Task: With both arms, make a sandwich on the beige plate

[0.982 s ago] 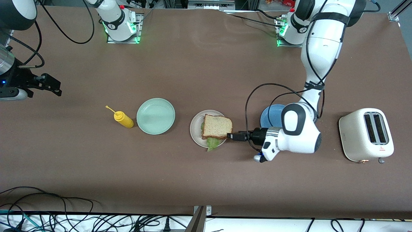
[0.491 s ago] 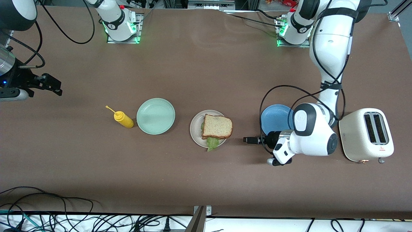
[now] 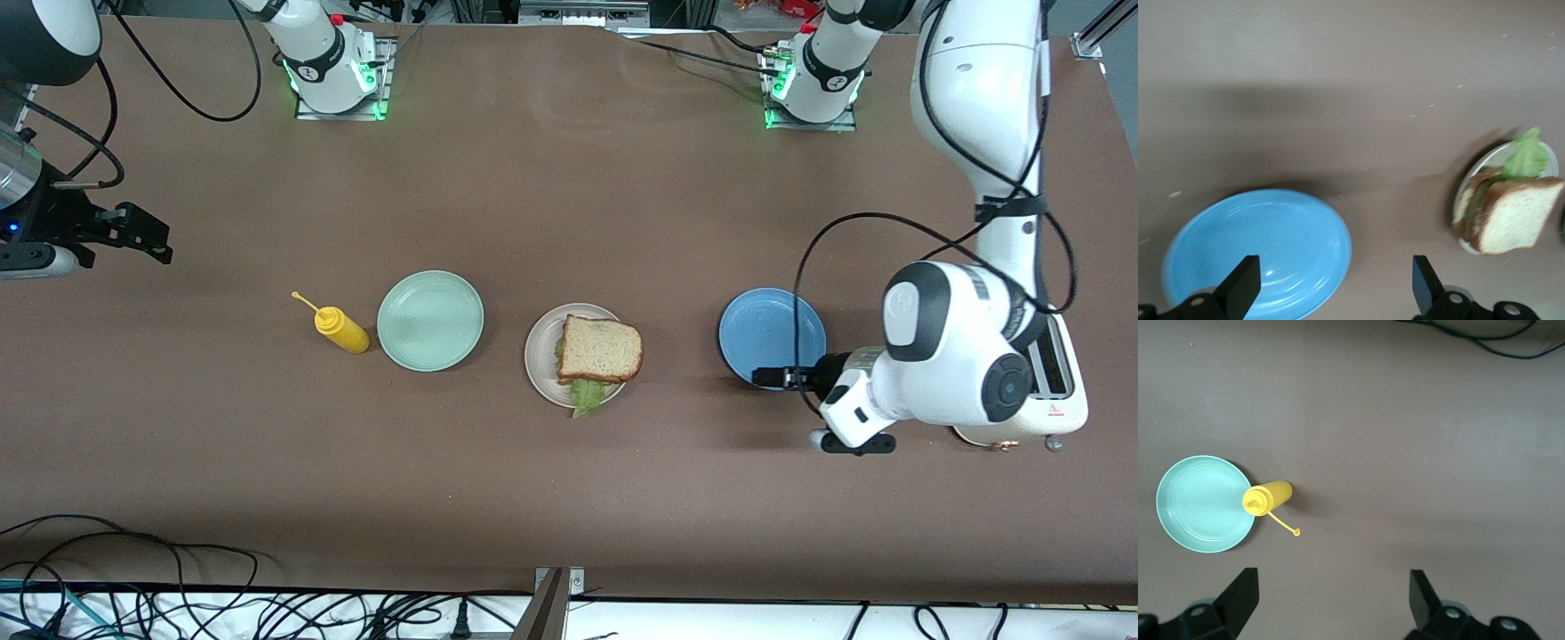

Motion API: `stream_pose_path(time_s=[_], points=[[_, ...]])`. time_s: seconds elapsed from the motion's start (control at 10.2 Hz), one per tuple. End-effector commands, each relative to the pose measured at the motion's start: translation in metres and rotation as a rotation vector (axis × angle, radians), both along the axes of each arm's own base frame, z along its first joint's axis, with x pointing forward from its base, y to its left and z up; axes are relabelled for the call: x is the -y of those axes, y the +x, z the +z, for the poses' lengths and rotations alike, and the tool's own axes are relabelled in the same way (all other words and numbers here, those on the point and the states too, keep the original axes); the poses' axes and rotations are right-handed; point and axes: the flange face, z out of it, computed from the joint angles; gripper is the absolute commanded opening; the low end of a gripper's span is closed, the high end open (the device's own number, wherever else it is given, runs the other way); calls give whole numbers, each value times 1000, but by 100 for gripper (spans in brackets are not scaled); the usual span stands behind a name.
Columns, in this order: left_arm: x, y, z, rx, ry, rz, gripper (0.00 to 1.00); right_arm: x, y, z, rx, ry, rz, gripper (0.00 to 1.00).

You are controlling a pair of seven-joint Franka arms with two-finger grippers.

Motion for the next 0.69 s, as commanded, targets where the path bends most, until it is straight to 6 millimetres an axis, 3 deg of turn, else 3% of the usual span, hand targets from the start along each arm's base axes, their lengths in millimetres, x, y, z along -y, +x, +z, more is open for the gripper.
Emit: stream_pose_path(time_s=[0.0, 0.1, 0.29, 0.49, 0.59], points=[[-21, -13, 37, -2, 150, -71, 100, 2, 1, 5, -9, 18, -19, 100], [-29, -17, 48, -9, 220, -100, 100, 2, 1, 6, -7, 18, -19, 100], [-44, -30, 93, 0, 298, -122, 100, 2, 0, 5, -20, 18, -18, 100], [-63, -48, 140, 0, 293, -104, 100, 3, 0, 5, -18, 18, -20, 100], [-74, -64, 154, -4, 285, -93, 100, 7, 0, 5, -18, 18, -29, 100]])
